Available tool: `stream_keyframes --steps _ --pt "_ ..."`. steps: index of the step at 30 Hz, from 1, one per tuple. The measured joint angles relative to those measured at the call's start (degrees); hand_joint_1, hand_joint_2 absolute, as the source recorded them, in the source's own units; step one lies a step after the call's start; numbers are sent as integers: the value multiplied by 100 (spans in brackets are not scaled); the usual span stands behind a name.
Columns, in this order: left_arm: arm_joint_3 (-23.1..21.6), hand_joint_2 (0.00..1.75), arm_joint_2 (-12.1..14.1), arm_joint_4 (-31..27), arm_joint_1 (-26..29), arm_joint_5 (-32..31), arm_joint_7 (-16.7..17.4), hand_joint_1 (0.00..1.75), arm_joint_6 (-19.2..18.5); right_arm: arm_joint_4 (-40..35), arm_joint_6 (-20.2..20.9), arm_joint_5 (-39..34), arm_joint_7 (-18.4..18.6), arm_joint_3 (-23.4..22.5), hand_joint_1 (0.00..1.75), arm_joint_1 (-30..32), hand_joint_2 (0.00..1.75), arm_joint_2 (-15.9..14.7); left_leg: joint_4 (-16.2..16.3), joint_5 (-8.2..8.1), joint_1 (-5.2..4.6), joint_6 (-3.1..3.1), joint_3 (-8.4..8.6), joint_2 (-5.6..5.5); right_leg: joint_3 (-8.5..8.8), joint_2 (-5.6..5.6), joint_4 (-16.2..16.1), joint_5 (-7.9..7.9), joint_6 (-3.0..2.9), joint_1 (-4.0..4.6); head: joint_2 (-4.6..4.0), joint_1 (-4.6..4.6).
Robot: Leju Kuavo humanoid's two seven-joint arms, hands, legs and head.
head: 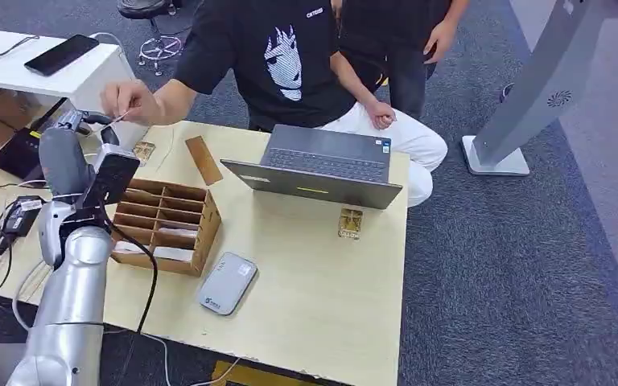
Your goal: Pass the card to the sensor for recognition and then transmit it.
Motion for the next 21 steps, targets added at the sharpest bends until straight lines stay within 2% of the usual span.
stream_keyframes --steps 21 --pt "-85 175 -4 -4 17 52 83 175 0 2 -2 35 2 39 0 3 175 0 0 0 0 0 -2 0 0 -1 0 0 0 0 -2 0"
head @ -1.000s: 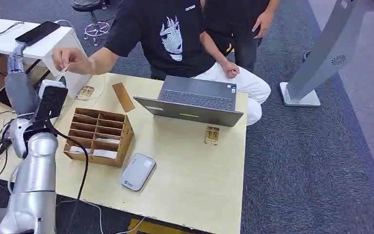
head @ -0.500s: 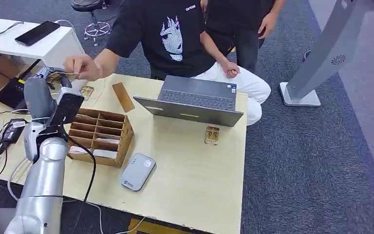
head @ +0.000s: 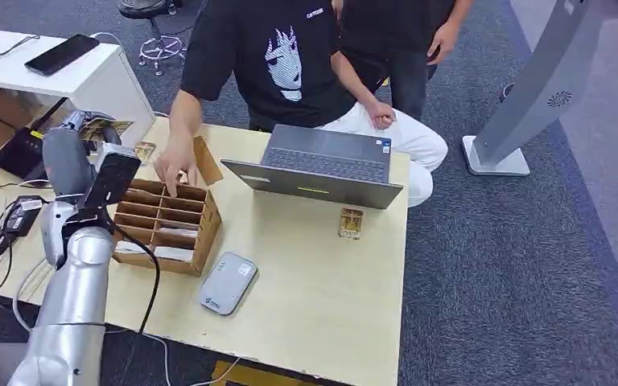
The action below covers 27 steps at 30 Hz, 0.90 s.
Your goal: Pass the card to the sensor for recognition and then transmit it.
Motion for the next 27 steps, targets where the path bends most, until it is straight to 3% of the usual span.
stream_keyframes --steps 6,17,27 --pt "-210 175 -46 -254 115 33 -28 175 -254 0 2 -9 0 0 0 2 175 2 0 0 0 0 0 -1 -2 0 0 0 0 0 2 0" --pt "-1909 175 -81 -1460 712 -682 616 175 -1060 2 -42 -79 9 -122 0 16 175 63 0 -4 -5 6 -6 -2 -4 -3 -3 -3 4 -4 0 2" --pt "-2546 175 182 -1572 962 -799 888 175 -1274 2 -66 -48 -20 -265 0 40 175 92 -1 -4 -3 5 -6 -1 -6 -2 0 -3 4 -3 0 0"
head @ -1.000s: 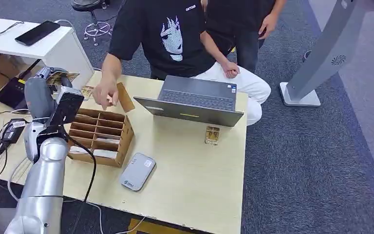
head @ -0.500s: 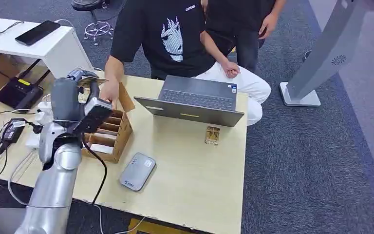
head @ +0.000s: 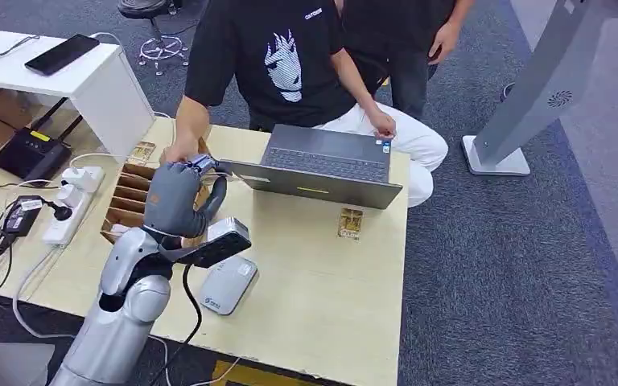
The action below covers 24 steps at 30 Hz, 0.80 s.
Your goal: Pass the card to the sensor for recognition and then transmit it.
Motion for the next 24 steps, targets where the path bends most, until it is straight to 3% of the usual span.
stream_keyframes --steps 7,16,24 --pt "-201 175 205 145 230 -180 240 175 -216 0 -22 -11 35 -92 0 2 175 17 0 0 -1 0 -3 0 -2 1 -1 -1 1 -1 2 0" --pt "-262 175 299 419 300 -175 310 175 -286 0 -37 4 72 -131 0 6 175 20 0 0 -1 0 -5 0 -4 0 -1 -1 1 -1 0 0" --pt "-300 175 306 1106 386 -256 450 175 -280 0 -35 72 72 -173 0 5 175 20 0 0 -1 0 -5 0 -6 1 -1 -1 1 -1 2 0"
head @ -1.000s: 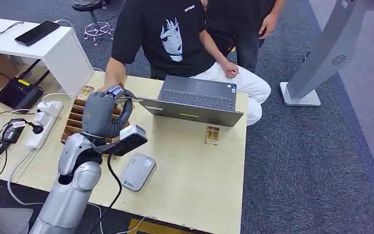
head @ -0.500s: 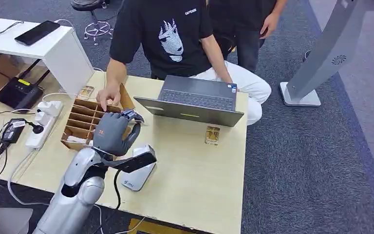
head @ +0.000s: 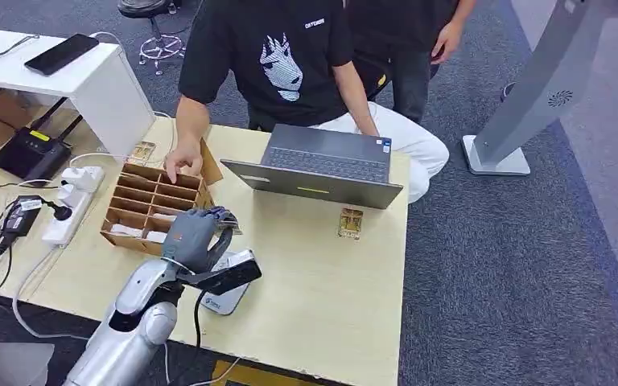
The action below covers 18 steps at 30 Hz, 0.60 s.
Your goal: Pass the card to the sensor for recognition and then transmit it.
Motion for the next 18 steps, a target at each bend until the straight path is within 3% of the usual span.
stream_keyframes --steps 8,18 --pt "-35 175 -133 559 51 44 -57 175 -79 0 26 53 -2 -17 0 -1 175 0 0 0 0 0 -2 0 -1 -1 0 0 0 0 0 0" --pt "-63 175 -192 798 55 72 -105 175 -134 0 35 55 -2 -59 0 -2 175 0 0 0 0 0 -3 -1 -2 -1 0 0 0 0 0 0"
